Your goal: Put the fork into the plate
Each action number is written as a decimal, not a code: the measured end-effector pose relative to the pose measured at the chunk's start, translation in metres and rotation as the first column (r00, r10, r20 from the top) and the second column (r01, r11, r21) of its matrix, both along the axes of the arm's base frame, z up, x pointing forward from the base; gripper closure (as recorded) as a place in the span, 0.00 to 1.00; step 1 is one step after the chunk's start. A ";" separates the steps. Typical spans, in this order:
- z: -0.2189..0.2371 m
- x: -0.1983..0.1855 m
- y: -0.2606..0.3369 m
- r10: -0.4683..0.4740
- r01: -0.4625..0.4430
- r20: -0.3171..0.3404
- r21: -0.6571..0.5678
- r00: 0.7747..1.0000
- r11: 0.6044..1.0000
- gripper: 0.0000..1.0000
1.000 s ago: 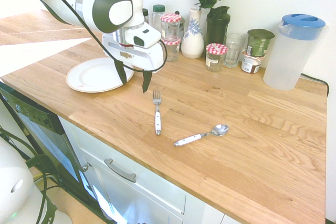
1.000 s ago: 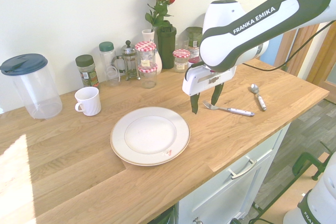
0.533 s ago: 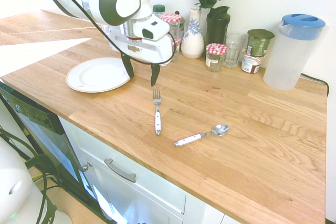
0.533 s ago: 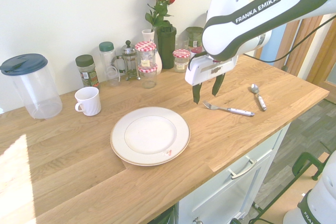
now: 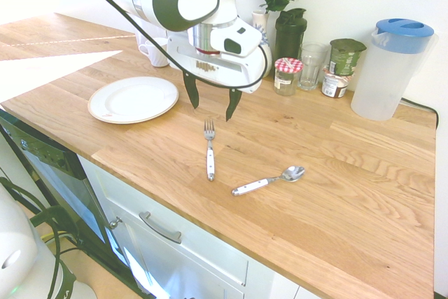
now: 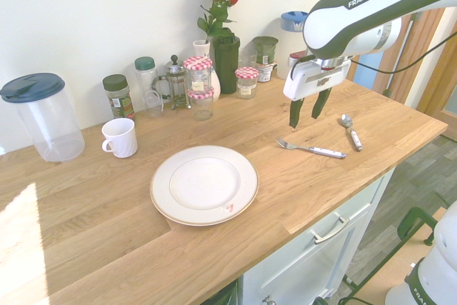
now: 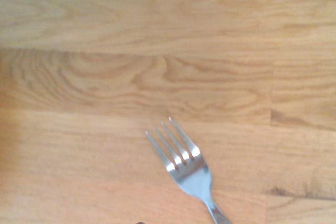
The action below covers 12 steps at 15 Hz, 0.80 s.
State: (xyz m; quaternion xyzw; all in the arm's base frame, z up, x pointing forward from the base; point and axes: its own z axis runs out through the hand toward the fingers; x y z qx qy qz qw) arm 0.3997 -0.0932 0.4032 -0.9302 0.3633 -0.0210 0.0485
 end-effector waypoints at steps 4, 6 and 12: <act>-0.009 -0.031 -0.012 0.103 -0.103 0.005 0.038 0.995 0.994 0.00; -0.012 -0.042 -0.014 0.149 -0.149 0.011 0.040 0.989 0.988 0.00; -0.032 -0.054 -0.018 0.251 -0.251 0.031 0.005 0.968 0.968 0.00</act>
